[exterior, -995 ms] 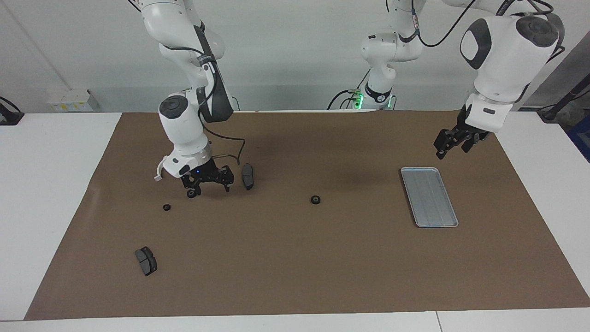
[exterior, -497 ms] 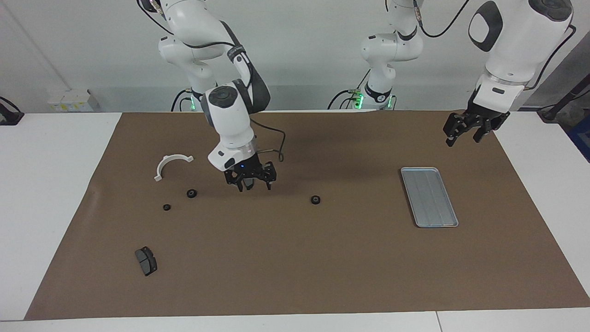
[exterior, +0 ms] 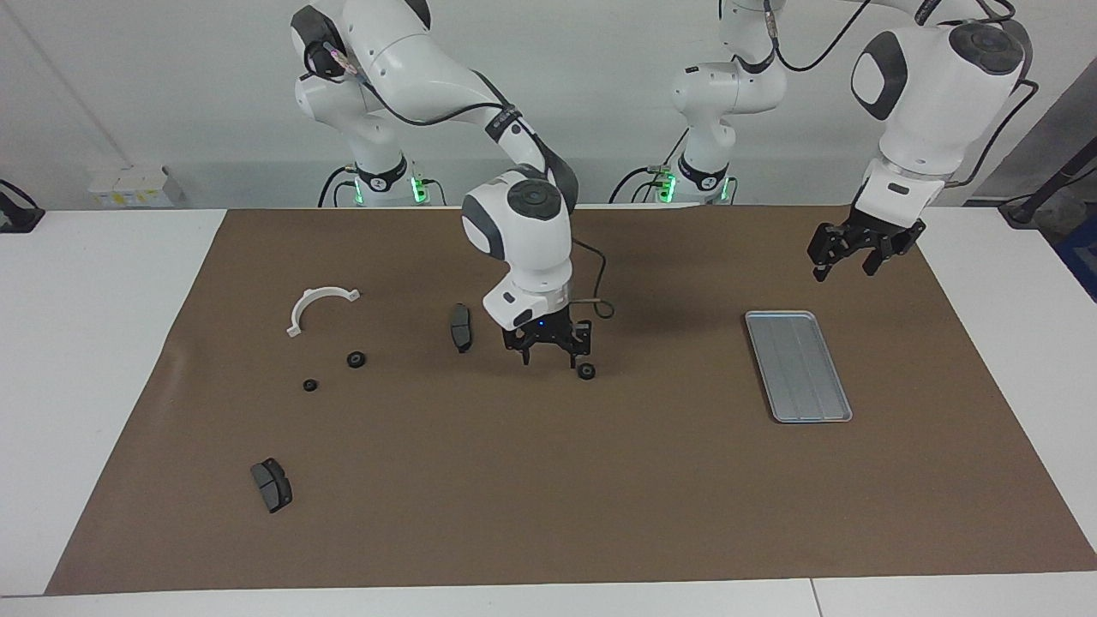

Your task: Place bearing gear from tray to pile

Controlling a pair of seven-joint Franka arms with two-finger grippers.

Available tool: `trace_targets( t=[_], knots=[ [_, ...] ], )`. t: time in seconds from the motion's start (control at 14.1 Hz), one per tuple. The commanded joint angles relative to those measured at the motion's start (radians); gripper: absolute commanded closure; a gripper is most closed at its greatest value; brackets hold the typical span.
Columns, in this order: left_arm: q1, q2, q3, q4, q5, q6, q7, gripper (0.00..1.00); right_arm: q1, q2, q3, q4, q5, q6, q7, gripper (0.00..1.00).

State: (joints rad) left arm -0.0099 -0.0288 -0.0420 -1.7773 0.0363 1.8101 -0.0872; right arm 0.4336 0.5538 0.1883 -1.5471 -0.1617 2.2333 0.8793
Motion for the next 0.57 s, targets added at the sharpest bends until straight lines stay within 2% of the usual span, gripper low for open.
trace_targets(
  t=[0.0, 0.07, 0.21, 0.28, 0.5],
  knots=[
    [-0.005, -0.04, 0.005, -0.045, 0.005, 0.021, 0.009, 0.16, 0.039, 0.077, -0.001, 0.067, -0.051, 0.011, 0.079, 0.18],
    [-0.005, -0.04, 0.005, -0.045, 0.005, 0.021, 0.009, 0.16, 0.05, 0.084, -0.001, 0.055, -0.074, 0.061, 0.116, 0.18],
    [-0.005, -0.04, 0.005, -0.045, 0.005, 0.02, 0.01, 0.16, 0.05, 0.084, 0.0, 0.041, -0.081, 0.089, 0.13, 0.2],
    [-0.005, -0.042, 0.005, -0.045, 0.005, 0.018, 0.01, 0.16, 0.056, 0.098, -0.001, 0.042, -0.084, 0.1, 0.133, 0.26],
    [-0.005, -0.037, 0.005, -0.037, 0.004, 0.012, 0.01, 0.18, 0.057, 0.109, 0.0, 0.041, -0.088, 0.124, 0.132, 0.33]
  ],
)
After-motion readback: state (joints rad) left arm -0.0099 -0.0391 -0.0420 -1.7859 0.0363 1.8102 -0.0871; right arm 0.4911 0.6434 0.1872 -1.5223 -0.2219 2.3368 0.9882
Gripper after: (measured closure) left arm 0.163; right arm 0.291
